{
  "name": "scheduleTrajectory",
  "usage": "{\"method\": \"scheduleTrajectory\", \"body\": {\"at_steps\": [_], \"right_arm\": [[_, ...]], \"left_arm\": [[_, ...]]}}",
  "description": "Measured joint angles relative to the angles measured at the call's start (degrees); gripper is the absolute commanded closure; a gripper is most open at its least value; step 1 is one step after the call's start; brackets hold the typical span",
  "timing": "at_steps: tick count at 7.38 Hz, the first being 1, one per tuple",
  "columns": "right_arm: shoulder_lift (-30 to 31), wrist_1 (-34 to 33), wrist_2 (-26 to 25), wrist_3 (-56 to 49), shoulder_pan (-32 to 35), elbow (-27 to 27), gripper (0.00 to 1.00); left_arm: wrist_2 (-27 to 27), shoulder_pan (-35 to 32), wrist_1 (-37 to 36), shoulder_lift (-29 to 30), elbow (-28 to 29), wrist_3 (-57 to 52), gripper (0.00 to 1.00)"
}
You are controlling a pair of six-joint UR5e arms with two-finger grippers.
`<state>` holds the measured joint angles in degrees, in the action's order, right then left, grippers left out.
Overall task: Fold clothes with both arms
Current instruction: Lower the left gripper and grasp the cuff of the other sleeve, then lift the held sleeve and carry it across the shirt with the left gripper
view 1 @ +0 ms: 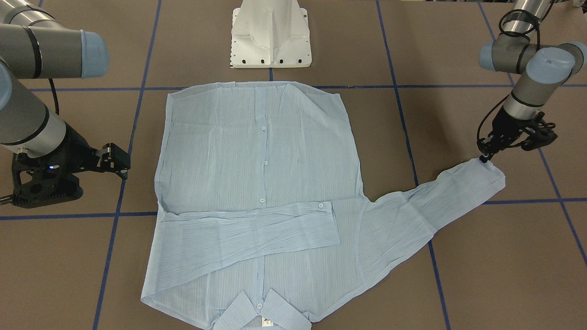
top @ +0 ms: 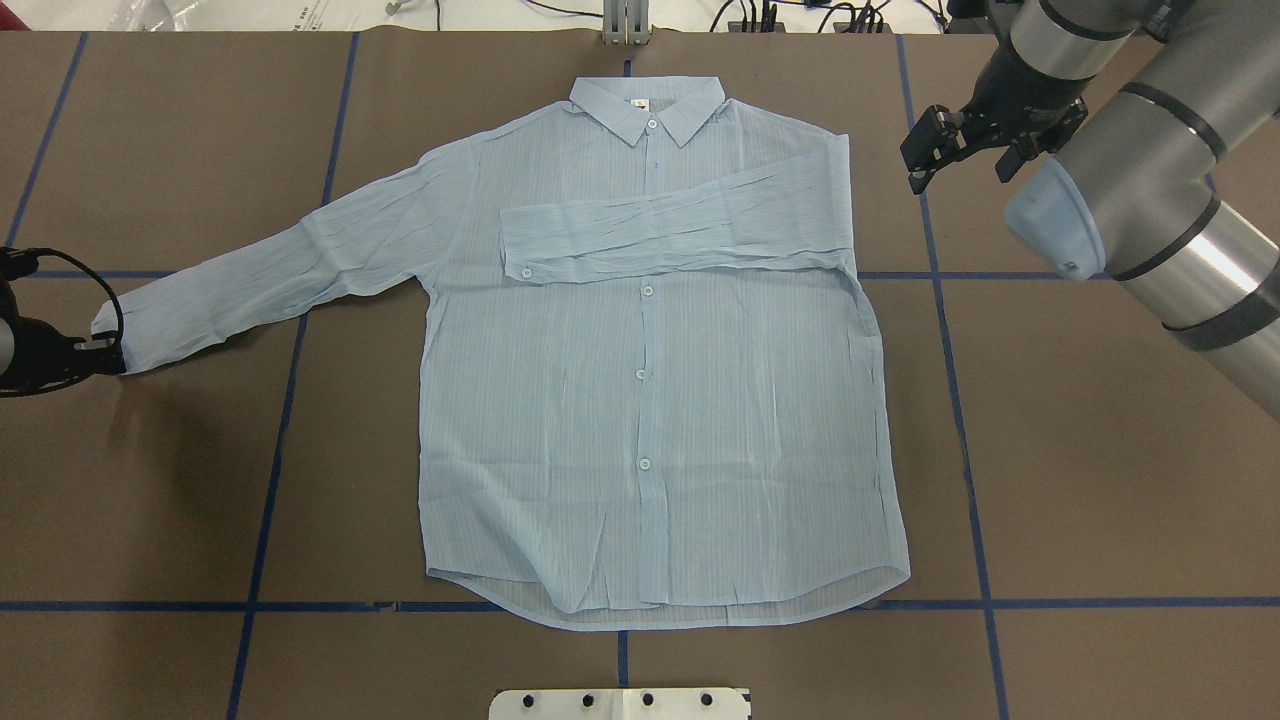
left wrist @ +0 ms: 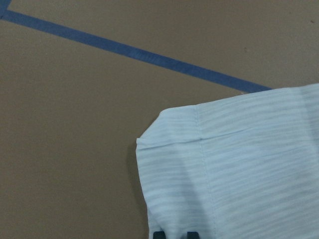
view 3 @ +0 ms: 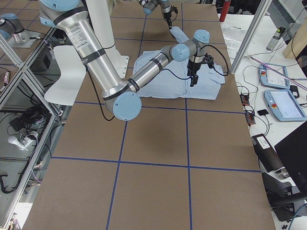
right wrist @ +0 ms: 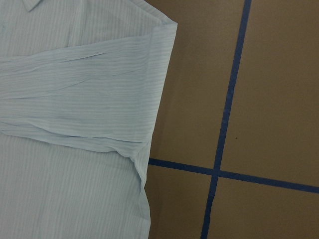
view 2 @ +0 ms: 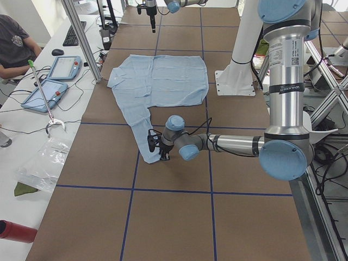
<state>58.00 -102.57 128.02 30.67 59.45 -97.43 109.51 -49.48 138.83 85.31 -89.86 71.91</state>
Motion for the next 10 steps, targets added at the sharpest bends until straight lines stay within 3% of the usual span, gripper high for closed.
{"method": "scheduleTrajectory", "body": {"at_steps": [4, 6, 9, 10], "right_arm": [[1.14, -0.24, 0.51, -0.04, 0.2, -1.43, 0.0], [1.6, -0.45, 0.57, -0.01, 0.28, -2.03, 0.0], [3.65, -0.49, 0.77, -0.46, 1.37, -2.67, 0.0], [5.38, -0.41, 0.81, -0.86, 2.15, -3.6, 0.0]], "left_arm": [[0.03, -3.41, -3.58, 0.59, -5.81, -1.29, 1.0], [-0.07, -9.26, -12.25, 4.27, -10.19, -8.04, 1.0], [-0.15, -12.32, -33.64, 20.77, -14.78, -11.74, 1.0], [-0.08, -12.11, -37.31, 26.44, -14.86, -10.23, 1.0]]}}
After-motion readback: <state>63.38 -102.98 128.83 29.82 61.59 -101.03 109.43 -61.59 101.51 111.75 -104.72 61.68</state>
